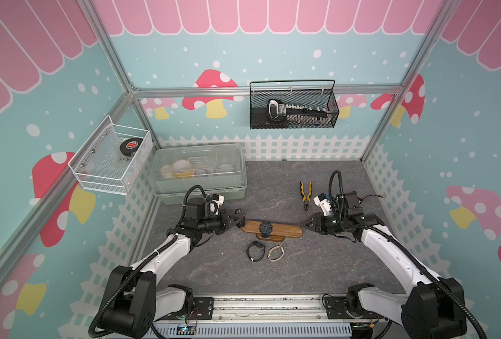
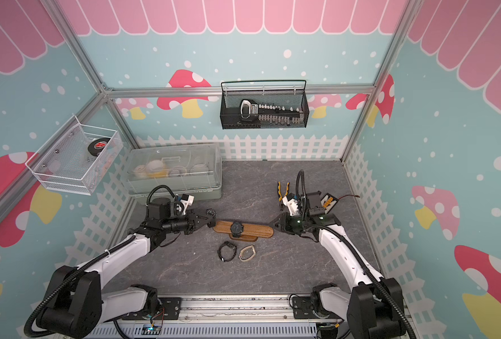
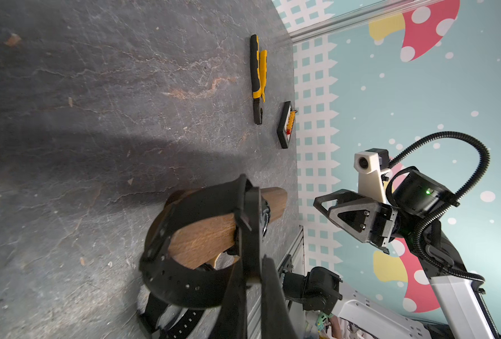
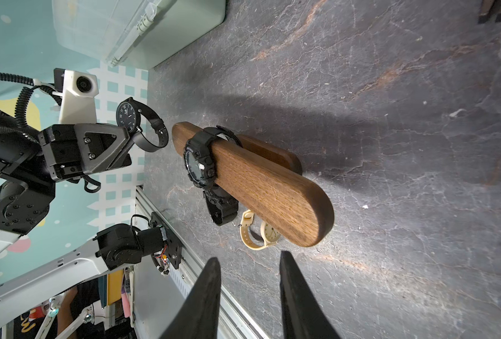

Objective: Place watch on stand
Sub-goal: Place the watch on the stand.

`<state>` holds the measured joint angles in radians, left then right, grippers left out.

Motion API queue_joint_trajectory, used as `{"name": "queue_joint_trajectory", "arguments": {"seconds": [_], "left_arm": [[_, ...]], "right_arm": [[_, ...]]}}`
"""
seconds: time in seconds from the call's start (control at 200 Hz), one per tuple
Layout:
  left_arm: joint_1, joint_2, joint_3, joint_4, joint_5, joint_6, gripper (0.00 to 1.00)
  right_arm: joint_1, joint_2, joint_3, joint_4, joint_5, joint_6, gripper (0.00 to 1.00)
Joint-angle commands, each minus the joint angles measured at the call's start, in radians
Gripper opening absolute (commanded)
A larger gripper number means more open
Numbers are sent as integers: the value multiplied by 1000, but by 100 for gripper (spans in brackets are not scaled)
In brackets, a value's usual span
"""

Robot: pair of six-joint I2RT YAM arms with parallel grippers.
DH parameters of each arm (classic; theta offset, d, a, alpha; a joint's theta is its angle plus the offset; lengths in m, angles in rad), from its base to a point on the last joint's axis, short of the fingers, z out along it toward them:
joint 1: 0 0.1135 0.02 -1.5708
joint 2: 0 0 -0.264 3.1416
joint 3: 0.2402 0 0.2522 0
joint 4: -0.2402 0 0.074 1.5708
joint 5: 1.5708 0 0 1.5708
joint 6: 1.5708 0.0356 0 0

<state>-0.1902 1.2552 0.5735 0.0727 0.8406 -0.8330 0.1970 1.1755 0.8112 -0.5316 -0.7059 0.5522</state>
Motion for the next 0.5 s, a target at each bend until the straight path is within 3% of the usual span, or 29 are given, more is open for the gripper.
{"name": "queue_joint_trajectory", "arguments": {"seconds": [0.0,0.3,0.495], "left_arm": [[6,41,-3,9,-15,11,0],[0,77,-18,50,-29,-15,0],[-55,88,-23,83,-44,-32,0]], "right_arm": [[-2,22,-21,-16,9,-28,32],[-1,45,-23,-14,8,-32,32],[-2,64,-37,-8,0,-34,32]]}}
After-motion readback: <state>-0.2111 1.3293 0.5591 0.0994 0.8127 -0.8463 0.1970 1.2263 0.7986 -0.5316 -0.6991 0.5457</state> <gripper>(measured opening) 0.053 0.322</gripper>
